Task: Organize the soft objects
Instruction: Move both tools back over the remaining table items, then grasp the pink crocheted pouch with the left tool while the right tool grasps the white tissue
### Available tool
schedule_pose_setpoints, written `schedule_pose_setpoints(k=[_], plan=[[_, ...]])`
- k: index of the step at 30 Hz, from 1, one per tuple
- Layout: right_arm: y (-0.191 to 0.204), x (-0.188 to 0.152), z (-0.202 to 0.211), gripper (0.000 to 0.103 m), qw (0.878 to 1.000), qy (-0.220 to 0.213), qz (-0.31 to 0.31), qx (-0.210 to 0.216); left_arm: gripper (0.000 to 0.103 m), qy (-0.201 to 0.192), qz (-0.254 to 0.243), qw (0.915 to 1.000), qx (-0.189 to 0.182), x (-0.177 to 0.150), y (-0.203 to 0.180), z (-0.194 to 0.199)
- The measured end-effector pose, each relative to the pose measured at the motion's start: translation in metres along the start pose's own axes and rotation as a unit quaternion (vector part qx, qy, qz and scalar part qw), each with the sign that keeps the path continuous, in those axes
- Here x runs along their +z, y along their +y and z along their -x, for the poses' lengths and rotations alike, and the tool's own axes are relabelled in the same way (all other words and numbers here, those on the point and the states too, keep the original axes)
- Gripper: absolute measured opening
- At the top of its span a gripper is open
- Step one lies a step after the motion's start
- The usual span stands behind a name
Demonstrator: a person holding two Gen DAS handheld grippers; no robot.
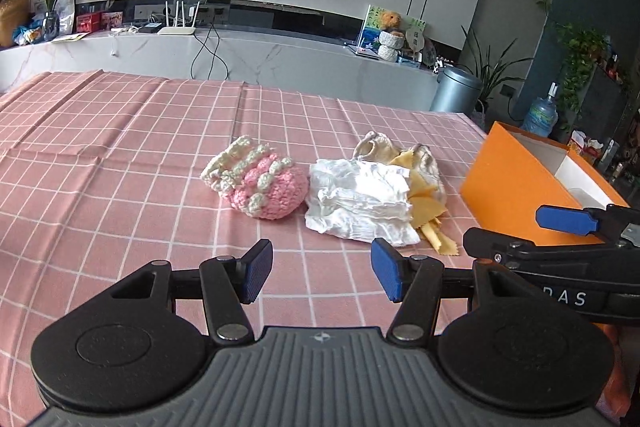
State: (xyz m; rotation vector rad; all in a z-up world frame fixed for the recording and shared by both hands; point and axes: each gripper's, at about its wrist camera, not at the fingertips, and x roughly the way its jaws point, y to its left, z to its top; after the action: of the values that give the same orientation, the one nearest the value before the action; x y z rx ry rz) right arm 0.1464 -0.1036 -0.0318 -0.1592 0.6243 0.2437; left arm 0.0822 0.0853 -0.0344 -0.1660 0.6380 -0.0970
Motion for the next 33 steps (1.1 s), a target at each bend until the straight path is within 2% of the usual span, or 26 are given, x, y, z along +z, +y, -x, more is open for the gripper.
schedule_pose_setpoints(k=[5, 12, 18, 24, 27, 28, 30, 31, 32, 33], plan=[[0.002, 0.012, -0.027, 0.084, 1.0, 0.009, -0.006, 0.006, 0.079, 0.004, 0.02, 0.9995, 0.023, 0.013, 0.015, -0.023], [0.016, 0.035, -0.075, 0.084, 1.0, 0.016, -0.009, 0.021, 0.079, 0.017, 0.066, 0.9971, 0.036, 0.04, 0.042, -0.059], [0.033, 0.052, -0.115, 0.083, 1.0, 0.017, -0.006, 0.019, 0.079, 0.032, 0.139, 0.9881, 0.057, 0.05, 0.066, -0.091], [0.049, 0.045, -0.141, 0.084, 0.999, 0.038, 0.021, 0.03, 0.079, 0.044, 0.155, 0.9855, 0.054, 0.049, 0.073, -0.109], [0.056, 0.04, -0.145, 0.083, 0.998, 0.032, 0.047, 0.019, 0.071, 0.048, 0.158, 0.9851, 0.049, 0.047, 0.072, -0.114], [0.057, 0.038, -0.145, 0.082, 0.998, 0.03, 0.054, 0.019, 0.064, 0.049, 0.156, 0.9853, 0.047, 0.046, 0.071, -0.115], [0.06, 0.035, -0.144, 0.077, 0.997, 0.026, 0.07, 0.014, 0.057, 0.048, 0.149, 0.9865, 0.047, 0.046, 0.068, -0.116], [0.061, 0.033, -0.143, 0.074, 0.996, 0.022, 0.079, 0.016, 0.053, 0.045, 0.143, 0.9875, 0.048, 0.047, 0.066, -0.116], [0.063, 0.032, -0.143, 0.063, 0.996, 0.022, 0.087, 0.021, 0.048, 0.043, 0.135, 0.9886, 0.05, 0.047, 0.064, -0.115], [0.064, 0.032, -0.143, 0.057, 0.995, 0.026, 0.091, 0.032, 0.046, 0.041, 0.126, 0.9898, 0.052, 0.048, 0.062, -0.114]])
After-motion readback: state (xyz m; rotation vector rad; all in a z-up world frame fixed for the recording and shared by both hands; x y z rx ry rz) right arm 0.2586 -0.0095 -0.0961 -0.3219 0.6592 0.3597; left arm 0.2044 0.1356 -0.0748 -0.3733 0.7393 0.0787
